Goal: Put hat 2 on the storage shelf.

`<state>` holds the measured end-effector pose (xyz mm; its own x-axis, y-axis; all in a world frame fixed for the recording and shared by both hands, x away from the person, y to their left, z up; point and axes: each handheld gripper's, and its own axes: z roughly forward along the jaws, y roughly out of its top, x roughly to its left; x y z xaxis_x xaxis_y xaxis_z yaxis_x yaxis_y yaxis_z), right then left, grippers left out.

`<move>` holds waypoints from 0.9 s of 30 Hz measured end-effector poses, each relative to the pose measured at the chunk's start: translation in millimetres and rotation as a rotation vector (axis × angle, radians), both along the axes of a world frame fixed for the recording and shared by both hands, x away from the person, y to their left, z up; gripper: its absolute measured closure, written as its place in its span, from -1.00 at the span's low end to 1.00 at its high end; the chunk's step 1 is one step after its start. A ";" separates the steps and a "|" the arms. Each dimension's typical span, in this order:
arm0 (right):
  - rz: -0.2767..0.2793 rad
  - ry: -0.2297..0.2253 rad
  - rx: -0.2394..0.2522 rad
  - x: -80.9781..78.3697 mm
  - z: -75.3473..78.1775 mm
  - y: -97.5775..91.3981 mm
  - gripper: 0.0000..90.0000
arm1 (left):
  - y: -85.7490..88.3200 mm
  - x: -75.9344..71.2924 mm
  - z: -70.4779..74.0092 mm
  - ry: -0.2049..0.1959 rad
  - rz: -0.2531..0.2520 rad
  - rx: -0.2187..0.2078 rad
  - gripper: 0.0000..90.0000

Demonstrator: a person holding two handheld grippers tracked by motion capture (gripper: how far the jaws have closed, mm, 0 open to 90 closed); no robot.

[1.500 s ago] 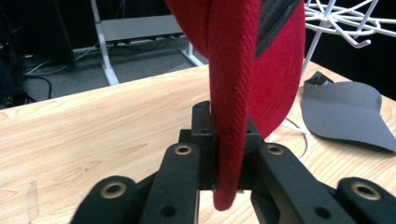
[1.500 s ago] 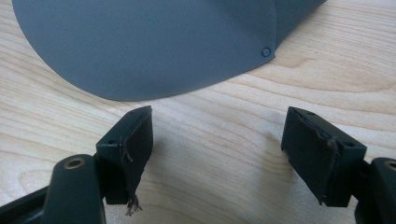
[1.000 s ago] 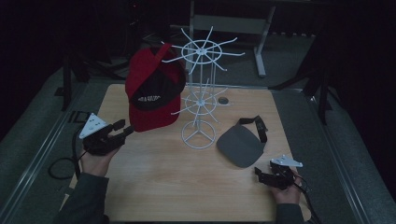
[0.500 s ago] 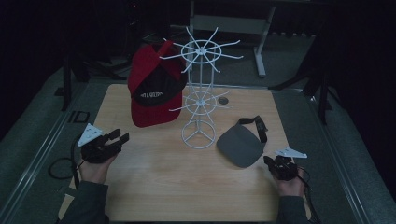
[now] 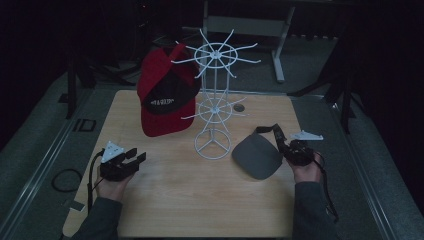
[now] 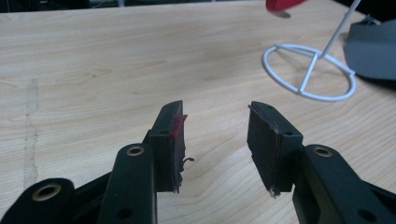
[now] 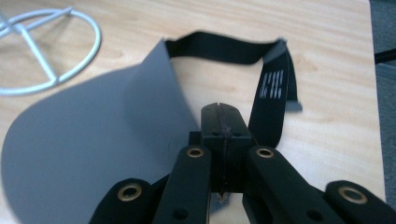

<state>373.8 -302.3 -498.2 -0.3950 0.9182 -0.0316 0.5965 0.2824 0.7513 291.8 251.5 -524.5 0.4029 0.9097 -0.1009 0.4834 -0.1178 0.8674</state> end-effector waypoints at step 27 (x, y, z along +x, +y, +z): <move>0.267 0.106 -0.048 14.2 -12.5 44.3 1.00 | -2.1 2.1 -13.5 0.028 0.012 0.030 0.26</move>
<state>388.0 -258.0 -510.7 -0.6258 0.7798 -0.0183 0.5707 0.4737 0.6707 293.9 249.3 -538.0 0.3897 0.9170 -0.0849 0.5091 -0.1377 0.8496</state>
